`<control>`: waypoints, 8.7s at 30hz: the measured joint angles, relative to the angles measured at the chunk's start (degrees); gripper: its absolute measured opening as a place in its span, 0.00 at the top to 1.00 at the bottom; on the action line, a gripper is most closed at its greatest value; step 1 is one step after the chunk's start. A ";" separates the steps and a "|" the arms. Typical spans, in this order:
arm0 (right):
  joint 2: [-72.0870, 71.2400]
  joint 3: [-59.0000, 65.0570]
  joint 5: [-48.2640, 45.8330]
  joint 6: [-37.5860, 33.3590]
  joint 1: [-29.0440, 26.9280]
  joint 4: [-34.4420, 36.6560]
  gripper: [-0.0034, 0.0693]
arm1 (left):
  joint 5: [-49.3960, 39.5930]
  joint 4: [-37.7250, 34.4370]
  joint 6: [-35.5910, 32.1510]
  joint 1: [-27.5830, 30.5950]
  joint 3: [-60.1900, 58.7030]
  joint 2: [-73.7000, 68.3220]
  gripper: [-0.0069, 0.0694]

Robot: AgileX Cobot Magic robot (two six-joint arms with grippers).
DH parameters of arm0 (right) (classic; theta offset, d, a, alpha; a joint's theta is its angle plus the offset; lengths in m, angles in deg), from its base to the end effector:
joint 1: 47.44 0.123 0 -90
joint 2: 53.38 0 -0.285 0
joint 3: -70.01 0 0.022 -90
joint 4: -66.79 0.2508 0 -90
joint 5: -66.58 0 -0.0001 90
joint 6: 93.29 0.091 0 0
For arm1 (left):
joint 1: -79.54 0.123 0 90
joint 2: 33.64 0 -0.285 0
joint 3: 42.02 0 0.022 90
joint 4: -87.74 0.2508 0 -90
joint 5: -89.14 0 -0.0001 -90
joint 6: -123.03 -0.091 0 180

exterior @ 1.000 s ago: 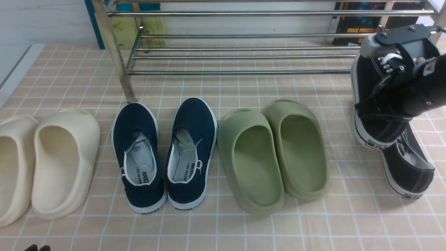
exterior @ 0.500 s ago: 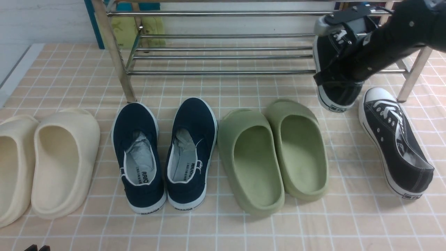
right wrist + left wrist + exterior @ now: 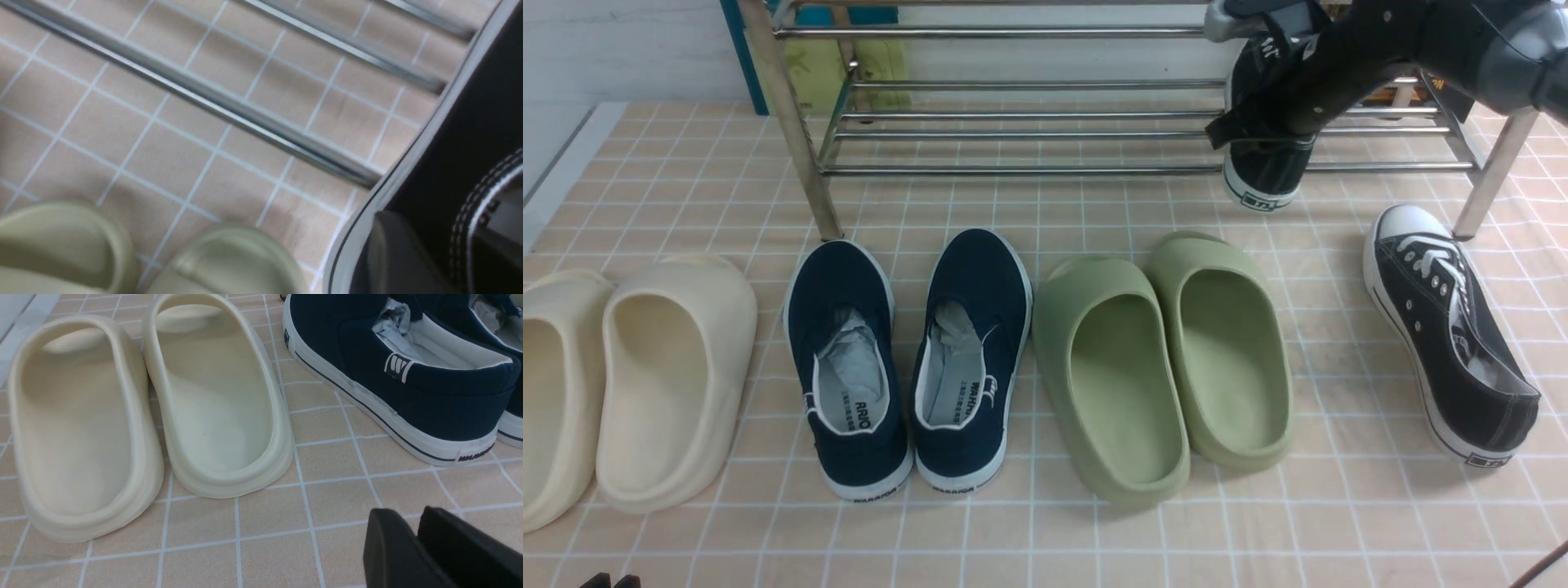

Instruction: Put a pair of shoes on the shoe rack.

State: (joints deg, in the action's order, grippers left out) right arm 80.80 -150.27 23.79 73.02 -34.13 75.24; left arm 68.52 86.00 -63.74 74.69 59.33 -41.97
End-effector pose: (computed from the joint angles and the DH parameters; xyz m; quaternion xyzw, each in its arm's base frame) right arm 0.4969 0.1269 0.2667 -0.1855 0.9087 0.0652 0.3682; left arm 0.0537 -0.0055 0.1719 0.0734 0.8036 -0.0028 0.5907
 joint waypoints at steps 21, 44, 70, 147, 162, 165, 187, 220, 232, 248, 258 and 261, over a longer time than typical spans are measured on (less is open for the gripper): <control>-23.48 9.94 -27.36 11.71 -0.19 -9.92 0.26 | 0.00 0.00 0.00 0.00 0.00 0.00 0.70; -26.75 55.14 3.76 18.29 -6.89 -10.03 0.92 | 0.00 0.00 0.00 0.00 0.00 0.00 0.68; -13.13 17.99 -4.50 15.37 -6.89 -5.24 0.93 | 0.00 0.06 0.00 0.00 0.00 0.00 0.67; -117.22 92.22 10.21 21.02 12.80 -9.94 0.95 | -0.05 0.06 0.00 0.00 0.00 0.00 0.60; -117.50 111.32 45.30 35.20 12.80 -4.66 0.94 | -0.17 0.18 0.00 0.07 0.02 0.00 0.60; -117.13 111.36 45.43 35.41 12.80 -4.53 0.94 | -0.21 0.18 0.00 0.07 0.02 0.00 0.60; -126.75 118.88 42.79 32.17 -6.75 -4.53 0.92 | -0.42 0.37 0.00 0.07 0.08 0.00 0.60; -126.98 118.35 21.13 20.65 -14.31 -3.87 0.90 | -0.42 0.55 0.00 0.07 0.08 0.00 0.60; -126.98 118.30 21.12 20.65 -14.31 -3.87 0.88 | -0.42 0.55 0.00 0.07 0.08 0.00 0.60; -126.98 118.30 21.07 20.60 -14.31 -3.87 0.85 | -0.42 0.89 0.00 0.07 0.08 0.00 0.60; -126.98 118.30 21.07 20.60 -14.31 -3.87 0.84 | -0.42 0.89 0.00 0.07 0.08 0.00 0.60; -126.98 118.30 21.07 20.60 -14.31 -3.87 0.84 | -0.42 0.89 0.00 0.07 0.08 0.00 0.60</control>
State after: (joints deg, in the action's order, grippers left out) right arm -46.18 -31.97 44.86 93.62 -48.43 71.36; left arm 68.10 86.88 -63.74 74.76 59.40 -41.97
